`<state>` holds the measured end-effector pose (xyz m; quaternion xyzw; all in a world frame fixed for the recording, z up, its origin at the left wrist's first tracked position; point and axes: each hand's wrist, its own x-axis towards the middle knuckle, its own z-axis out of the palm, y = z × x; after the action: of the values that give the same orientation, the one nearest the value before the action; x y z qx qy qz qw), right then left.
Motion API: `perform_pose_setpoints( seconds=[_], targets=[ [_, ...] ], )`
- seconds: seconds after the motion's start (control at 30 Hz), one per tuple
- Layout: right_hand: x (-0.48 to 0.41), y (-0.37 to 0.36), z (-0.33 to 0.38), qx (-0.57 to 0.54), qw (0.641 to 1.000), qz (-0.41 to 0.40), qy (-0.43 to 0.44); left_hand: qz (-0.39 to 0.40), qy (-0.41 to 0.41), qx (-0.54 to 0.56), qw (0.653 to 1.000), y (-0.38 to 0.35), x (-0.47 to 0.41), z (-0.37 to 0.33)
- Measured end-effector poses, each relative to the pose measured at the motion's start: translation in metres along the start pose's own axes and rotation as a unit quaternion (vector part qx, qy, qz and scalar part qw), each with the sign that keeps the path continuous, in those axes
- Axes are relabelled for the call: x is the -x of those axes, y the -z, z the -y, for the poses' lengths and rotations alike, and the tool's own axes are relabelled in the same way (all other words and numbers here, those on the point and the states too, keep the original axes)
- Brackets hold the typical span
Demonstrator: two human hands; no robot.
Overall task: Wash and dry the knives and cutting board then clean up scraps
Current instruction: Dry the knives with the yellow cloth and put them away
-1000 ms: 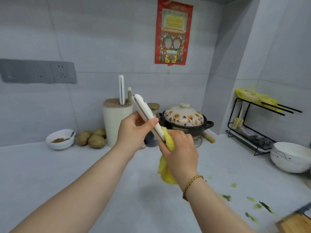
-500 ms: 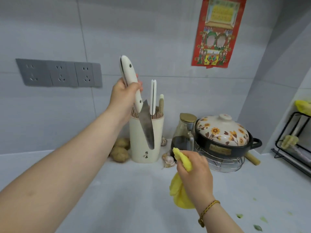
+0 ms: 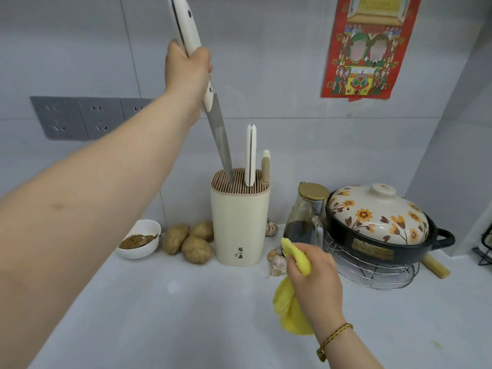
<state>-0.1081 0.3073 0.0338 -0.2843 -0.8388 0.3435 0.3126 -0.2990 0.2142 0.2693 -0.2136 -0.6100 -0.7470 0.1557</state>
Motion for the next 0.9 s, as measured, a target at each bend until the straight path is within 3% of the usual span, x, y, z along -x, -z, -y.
perform_pose_setpoints(
  seconds=[0.53,0.9],
  targets=[
    [-0.002,-0.008,-0.020,-0.009,1.000,0.007,-0.011,0.001,-0.012,-0.076,0.997,-0.028,-0.012,0.034],
    [-0.001,-0.012,-0.033,-0.018,1.000,0.009,-0.010,0.123,0.062,-0.217,0.966,-0.037,0.016,0.079]
  ],
)
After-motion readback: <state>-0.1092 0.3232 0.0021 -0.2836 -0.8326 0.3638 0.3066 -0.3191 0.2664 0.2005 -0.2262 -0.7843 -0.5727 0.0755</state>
